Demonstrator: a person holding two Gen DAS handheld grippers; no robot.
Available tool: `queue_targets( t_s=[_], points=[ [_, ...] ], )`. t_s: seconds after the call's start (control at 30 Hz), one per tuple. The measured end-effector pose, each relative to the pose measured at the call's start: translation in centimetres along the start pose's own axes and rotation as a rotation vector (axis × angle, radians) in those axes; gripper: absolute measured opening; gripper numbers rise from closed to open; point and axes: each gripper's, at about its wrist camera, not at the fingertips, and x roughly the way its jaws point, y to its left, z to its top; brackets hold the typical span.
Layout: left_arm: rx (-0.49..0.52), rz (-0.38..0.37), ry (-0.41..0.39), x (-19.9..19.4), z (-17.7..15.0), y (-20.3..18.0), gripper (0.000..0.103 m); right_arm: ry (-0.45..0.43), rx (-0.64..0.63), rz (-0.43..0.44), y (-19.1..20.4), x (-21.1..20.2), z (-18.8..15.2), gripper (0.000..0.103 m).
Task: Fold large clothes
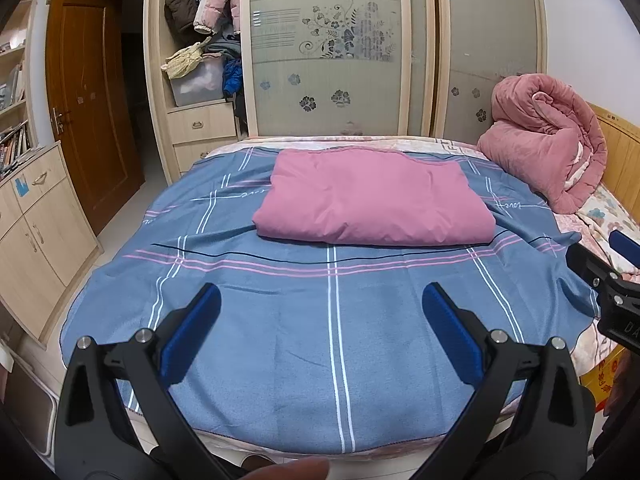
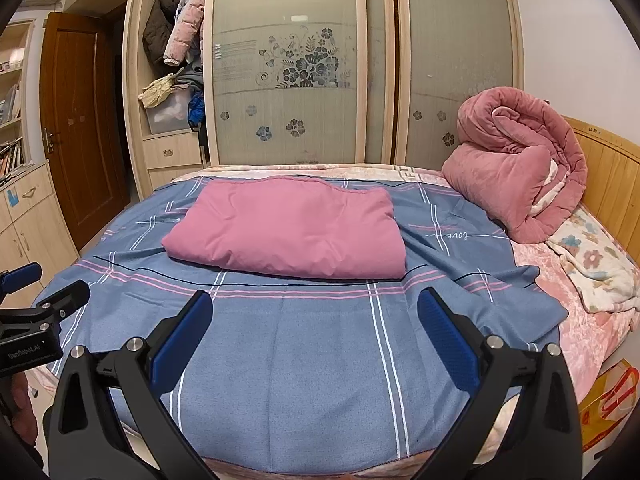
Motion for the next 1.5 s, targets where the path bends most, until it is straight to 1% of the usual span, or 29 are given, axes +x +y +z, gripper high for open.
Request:
queue_targets(
  t_s=[1.5],
  points=[
    [0.023,-0.005,0.014,0.78,0.24,-0.57,0.101,0.011,0.007,-0.007,-0.56,0.97,-0.47,0.102]
  ],
)
